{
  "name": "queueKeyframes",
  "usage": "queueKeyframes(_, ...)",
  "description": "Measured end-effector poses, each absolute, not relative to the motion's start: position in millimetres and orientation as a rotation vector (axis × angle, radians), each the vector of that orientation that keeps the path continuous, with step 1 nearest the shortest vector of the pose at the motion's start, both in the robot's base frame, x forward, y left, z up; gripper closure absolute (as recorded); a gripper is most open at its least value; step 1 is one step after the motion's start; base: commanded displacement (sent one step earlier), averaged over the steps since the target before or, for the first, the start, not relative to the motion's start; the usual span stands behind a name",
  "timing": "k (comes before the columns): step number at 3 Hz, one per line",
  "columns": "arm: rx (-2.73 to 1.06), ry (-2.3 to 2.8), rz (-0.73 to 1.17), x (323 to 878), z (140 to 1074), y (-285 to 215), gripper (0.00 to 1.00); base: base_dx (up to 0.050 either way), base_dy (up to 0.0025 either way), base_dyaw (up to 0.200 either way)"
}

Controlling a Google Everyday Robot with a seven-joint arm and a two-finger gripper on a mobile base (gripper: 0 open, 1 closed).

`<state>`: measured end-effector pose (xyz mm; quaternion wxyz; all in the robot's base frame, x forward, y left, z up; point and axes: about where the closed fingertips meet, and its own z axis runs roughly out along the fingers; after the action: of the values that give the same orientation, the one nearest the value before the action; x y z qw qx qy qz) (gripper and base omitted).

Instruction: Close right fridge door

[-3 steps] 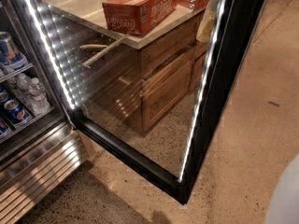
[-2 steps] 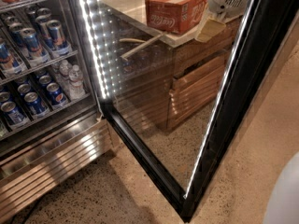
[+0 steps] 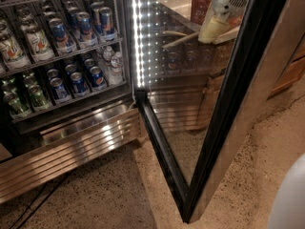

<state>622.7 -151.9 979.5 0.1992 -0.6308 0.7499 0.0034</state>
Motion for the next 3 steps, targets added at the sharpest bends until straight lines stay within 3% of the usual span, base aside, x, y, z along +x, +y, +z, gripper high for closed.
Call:
queueKeyframes(1,-1.764,2.097,0.009,622.7,979.5,-151.9,1.0,0.0,0.00001,0.192)
queueKeyframes(2,-1.764,2.097,0.009,622.7,979.5,-151.9,1.0,-0.037,-0.00251,0.136)
queueKeyframes(3,-1.764,2.097,0.009,622.7,979.5,-151.9,1.0,0.04,0.00237,0.118)
